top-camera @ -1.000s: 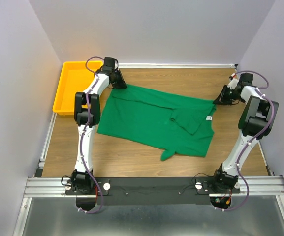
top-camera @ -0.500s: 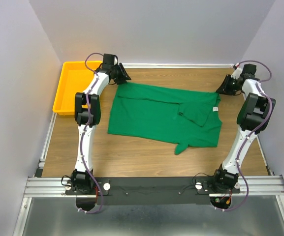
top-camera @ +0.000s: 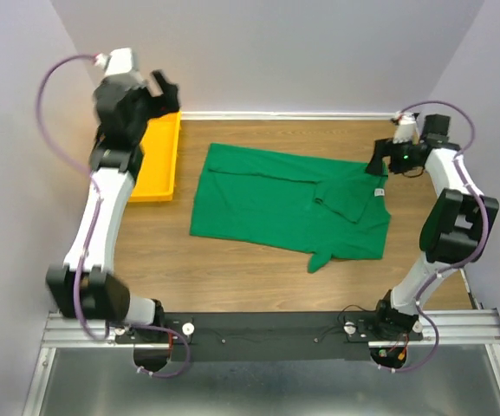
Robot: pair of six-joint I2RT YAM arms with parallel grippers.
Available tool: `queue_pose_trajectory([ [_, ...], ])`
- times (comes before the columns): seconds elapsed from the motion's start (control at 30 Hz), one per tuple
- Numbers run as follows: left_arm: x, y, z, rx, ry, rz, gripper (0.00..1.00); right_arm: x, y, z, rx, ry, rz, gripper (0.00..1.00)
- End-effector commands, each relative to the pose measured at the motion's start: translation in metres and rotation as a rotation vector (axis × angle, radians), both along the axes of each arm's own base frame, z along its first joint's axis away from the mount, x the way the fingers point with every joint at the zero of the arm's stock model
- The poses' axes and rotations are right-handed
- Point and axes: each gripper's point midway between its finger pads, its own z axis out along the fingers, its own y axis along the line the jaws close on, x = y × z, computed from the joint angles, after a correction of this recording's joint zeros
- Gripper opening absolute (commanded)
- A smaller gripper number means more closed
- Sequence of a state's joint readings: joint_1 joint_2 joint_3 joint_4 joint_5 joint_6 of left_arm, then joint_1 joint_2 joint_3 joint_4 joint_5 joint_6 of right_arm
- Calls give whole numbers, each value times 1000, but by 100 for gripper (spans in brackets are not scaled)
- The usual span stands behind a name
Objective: Fold and stack the t-shirts
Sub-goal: Fold the tshirt
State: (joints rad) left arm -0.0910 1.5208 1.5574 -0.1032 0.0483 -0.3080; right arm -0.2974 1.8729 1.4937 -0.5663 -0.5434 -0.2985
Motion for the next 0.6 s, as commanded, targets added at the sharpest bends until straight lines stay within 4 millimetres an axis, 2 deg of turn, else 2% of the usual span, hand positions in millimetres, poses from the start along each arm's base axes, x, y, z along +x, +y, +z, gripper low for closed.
queue_pose_trajectory([
  [0.0,-36,54,-75,-10,96,5,92,-70,123,4,-21,-82,606,100],
  [0.03,-48,53,-89,-58,135,-33,89,-89,145,4,-9,-113,723,100],
  [0.07,-64,46,-95,-100,160,-96,85,-114,172,10,68,-163,855,100],
  [0.1,-79,48,-131,-133,274,-90,81,-134,202,24,15,-329,1074,100],
  [0.13,-89,47,-146,-149,324,-81,79,-159,216,14,35,-345,1180,100],
  [0.17,-101,46,-151,-159,342,-71,78,-185,226,9,56,-294,1275,100],
  [0.2,-118,41,-181,-213,433,-63,74,-204,246,3,54,-291,1403,100],
  [0.27,-140,33,-195,-267,487,-65,72,-228,254,-8,52,-240,1468,100],
  [0.3,-156,27,-217,-309,551,-68,70,-240,257,-17,-3,-213,1516,99],
  [0.33,-165,23,-217,-320,546,-79,68,-236,260,-13,-68,-271,1512,96],
  [0.37,-172,21,-220,-327,552,-75,68,-241,247,-31,-146,-208,1489,94],
  [0.4,-182,19,-234,-341,578,-72,68,-242,243,-32,-180,-183,1444,92],
  [0.43,-187,17,-231,-351,559,-76,68,-237,238,-29,-231,-210,1411,88],
  [0.47,-190,15,-233,-357,562,-80,68,-230,222,-35,-330,-175,1364,83],
  [0.5,-193,13,-235,-364,563,-84,68,-235,211,-43,-364,-118,1316,81],
  [0.57,-197,9,-241,-375,576,-101,68,-236,194,-48,-436,-81,1267,76],
])
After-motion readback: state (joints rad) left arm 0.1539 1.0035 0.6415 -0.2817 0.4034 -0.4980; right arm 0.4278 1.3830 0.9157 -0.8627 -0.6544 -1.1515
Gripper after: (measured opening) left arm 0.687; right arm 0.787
